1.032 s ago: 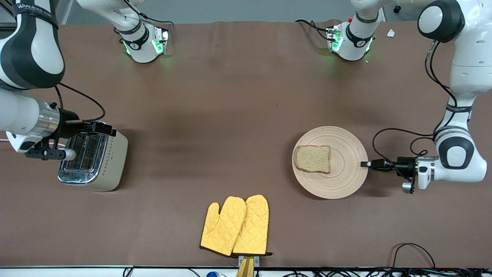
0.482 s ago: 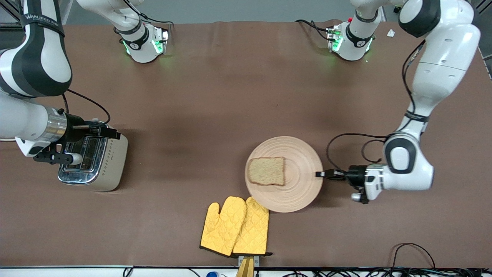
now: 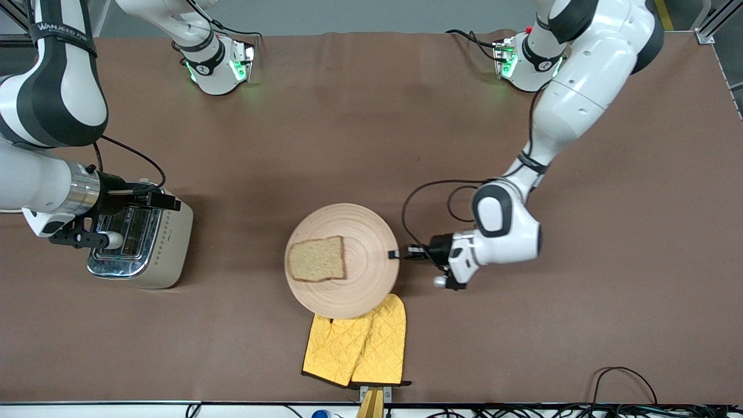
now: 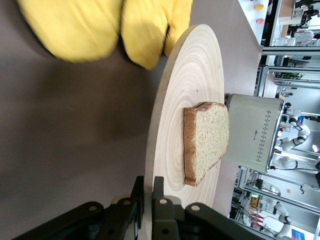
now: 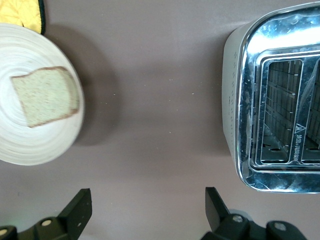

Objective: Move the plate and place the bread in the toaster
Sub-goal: 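Slide the wooden plate toward the toaster with the left gripper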

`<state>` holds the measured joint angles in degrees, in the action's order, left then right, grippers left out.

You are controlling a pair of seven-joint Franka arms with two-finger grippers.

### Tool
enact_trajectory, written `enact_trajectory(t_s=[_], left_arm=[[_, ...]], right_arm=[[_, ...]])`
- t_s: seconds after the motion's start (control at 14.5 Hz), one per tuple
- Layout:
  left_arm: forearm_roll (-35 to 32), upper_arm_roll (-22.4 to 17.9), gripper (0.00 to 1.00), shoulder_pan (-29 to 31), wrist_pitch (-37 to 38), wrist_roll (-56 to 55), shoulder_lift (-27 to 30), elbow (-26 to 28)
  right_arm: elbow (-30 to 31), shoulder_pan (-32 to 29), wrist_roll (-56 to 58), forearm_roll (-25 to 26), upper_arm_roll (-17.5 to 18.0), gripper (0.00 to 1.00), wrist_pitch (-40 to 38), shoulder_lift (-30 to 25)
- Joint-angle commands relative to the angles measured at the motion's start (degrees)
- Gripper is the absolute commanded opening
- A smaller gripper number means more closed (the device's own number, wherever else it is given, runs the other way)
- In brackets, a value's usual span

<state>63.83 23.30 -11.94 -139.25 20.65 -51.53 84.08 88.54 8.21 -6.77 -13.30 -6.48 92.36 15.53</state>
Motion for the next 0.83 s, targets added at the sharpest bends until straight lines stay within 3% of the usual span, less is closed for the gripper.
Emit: enact_trajectory(t_s=[0.0,0.21,0.55,0.69,0.76], left_arm=[[5.42,0.26,0.00,-3.95,-3.12,1.41,-1.37,-2.51],[7.79,0.35,0.00,-8.26,-7.96,2.81,-4.45,-4.97],[13.76,0.26,0.00,-10.99,-9.02,8.52,-5.68,-5.24],[15.27,0.17,0.12,-11.53,-9.29,8.44,-6.12,-5.16],[15.45,0.17,0.26,-11.53,-9.29,8.44,-6.30,-4.98]], right_arm=[[1.81,-0.38,-1.05,0.47,0.07,1.00,0.45,-0.59],[3.64,-0.56,-1.14,0.47,0.07,1.00,1.32,-0.68],[9.72,3.64,-5.69,0.47,0.24,1.00,15.28,-0.86],[11.99,4.80,-6.41,0.47,0.24,1.00,19.76,-0.77],[14.88,5.84,-6.50,0.47,0.24,1.00,23.61,-0.77]])
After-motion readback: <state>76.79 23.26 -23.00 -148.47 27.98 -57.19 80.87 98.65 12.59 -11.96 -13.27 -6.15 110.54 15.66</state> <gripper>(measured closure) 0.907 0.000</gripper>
